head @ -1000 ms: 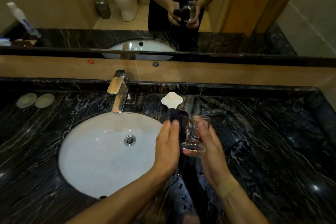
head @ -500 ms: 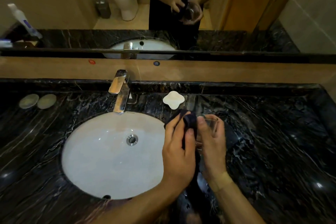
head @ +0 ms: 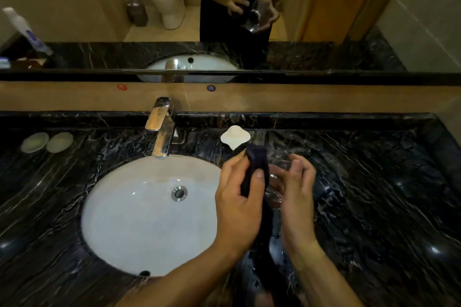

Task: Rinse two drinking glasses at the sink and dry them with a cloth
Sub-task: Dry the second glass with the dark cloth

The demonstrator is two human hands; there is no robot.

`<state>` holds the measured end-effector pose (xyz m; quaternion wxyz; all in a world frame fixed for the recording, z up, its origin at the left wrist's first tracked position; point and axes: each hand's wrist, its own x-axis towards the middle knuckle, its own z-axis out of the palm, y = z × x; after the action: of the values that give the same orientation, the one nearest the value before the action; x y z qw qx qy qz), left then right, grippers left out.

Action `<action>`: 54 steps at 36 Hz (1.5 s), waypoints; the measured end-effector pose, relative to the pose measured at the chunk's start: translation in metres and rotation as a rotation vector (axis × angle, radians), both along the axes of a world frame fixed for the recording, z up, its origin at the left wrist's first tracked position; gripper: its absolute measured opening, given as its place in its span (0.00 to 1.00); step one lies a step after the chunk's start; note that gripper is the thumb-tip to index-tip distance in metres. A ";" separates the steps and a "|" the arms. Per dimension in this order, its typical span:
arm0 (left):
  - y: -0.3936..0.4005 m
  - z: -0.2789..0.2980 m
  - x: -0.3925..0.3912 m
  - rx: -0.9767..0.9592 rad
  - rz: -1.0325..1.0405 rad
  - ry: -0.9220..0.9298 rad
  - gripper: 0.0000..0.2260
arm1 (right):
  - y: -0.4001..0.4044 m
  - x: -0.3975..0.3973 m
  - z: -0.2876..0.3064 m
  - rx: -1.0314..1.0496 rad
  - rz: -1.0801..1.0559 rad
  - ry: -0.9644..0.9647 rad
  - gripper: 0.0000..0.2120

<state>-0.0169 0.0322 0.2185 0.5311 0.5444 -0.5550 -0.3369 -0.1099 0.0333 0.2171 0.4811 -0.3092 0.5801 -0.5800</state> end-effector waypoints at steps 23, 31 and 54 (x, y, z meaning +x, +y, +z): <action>0.001 -0.009 0.004 0.220 0.050 0.252 0.08 | -0.001 0.010 -0.002 0.081 -0.035 -0.123 0.23; 0.013 -0.014 0.003 -0.091 -0.001 -0.049 0.17 | 0.006 0.013 -0.004 0.049 0.057 -0.047 0.25; 0.003 -0.036 0.005 0.214 0.124 0.083 0.12 | -0.011 0.023 -0.014 0.232 0.007 -0.086 0.25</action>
<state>-0.0115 0.0354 0.1826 0.5122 0.6169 -0.4587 -0.3831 -0.0867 0.0226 0.2036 0.5399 -0.2284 0.6210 -0.5202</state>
